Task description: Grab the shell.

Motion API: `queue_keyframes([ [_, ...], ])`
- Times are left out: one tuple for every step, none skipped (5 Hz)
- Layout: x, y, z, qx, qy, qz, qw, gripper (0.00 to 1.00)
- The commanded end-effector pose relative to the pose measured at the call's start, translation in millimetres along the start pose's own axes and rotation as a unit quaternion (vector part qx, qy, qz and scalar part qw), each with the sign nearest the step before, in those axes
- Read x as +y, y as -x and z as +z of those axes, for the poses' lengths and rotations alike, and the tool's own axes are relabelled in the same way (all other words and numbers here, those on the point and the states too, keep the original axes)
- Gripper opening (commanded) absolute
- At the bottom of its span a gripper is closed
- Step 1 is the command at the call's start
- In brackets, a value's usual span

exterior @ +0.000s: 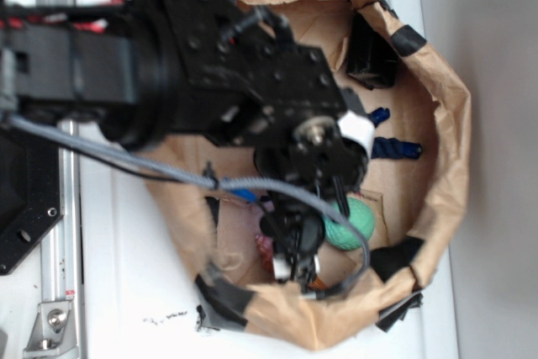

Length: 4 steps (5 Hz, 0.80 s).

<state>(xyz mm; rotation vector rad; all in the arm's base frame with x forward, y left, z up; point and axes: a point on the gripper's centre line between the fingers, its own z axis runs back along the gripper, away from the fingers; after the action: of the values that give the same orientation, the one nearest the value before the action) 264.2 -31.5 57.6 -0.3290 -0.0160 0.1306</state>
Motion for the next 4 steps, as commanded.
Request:
queue_keyframes([
  [-31.9, 11.0, -6.4, 0.003, 0.020, -0.055, 0.998, 1.00],
  [-31.2, 9.1, -28.1, -0.001, 0.010, -0.071, 0.997, 1.00],
  [-30.9, 13.0, -51.6, 0.009, 0.016, -0.088, 0.996, 1.00],
  [-31.0, 25.5, -55.3, 0.005, 0.008, -0.082, 0.997, 0.00],
])
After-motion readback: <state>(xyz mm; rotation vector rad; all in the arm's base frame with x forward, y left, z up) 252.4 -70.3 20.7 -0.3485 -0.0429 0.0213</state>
